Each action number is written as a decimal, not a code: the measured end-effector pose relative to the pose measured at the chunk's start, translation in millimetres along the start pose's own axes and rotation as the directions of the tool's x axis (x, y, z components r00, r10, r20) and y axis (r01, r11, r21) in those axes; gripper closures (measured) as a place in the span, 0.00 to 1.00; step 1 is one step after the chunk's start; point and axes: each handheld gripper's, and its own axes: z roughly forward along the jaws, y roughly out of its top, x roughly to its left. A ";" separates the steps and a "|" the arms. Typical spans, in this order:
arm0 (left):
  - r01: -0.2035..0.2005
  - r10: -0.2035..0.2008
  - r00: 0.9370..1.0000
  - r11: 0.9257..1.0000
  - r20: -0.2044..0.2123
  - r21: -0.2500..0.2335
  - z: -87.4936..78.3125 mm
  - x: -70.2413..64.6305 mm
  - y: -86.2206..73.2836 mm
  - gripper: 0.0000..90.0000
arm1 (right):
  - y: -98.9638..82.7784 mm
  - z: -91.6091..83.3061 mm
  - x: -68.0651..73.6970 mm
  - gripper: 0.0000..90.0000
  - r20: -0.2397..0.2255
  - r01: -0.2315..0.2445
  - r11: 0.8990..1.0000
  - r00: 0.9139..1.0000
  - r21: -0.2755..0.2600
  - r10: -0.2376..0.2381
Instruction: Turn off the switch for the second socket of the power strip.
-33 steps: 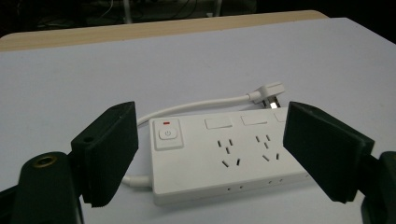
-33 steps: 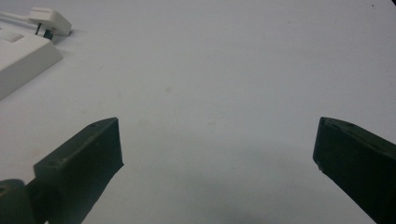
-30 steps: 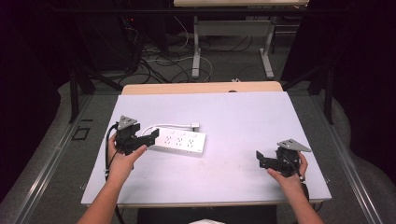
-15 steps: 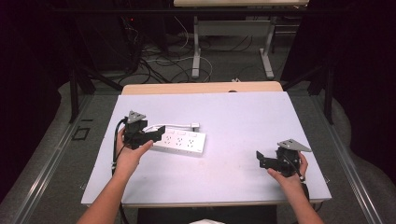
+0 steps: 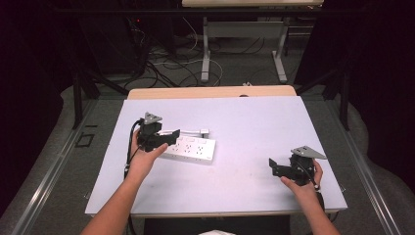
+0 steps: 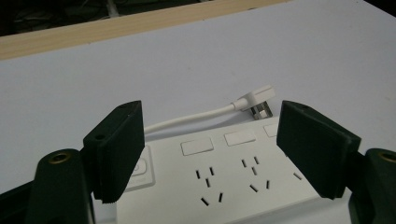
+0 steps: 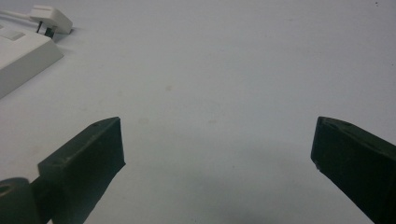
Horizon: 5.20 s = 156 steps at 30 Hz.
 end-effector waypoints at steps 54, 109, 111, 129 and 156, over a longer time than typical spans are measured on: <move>0.070 -0.082 0.995 0.980 0.058 0.185 59.5 -17.1 9.7 0.68 | -1.6 2.2 -1.8 0.07 -0.007 -0.001 1.000 1.000 0.017 0.002; 0.069 -0.090 0.993 0.966 0.072 0.249 90.5 -33.5 2.2 1.00 | -1.5 1.9 -2.0 0.08 -0.017 -0.001 1.000 1.000 0.020 0.001; 0.065 -0.086 0.993 0.967 0.076 0.245 90.6 -33.0 1.8 1.00 | -1.7 2.4 -2.1 0.08 -0.021 -0.003 1.000 1.000 0.019 0.004; 0.005 -0.026 0.996 0.970 0.081 0.244 93.2 -38.2 0.2 1.00 | -1.2 1.7 -1.3 0.08 -0.019 -0.004 1.000 1.000 0.020 0.004; 0.040 -0.059 0.996 0.971 0.071 0.237 88.4 -36.9 2.2 0.91 | -1.5 3.6 -3.8 0.08 -0.020 0.001 1.000 1.000 0.019 0.000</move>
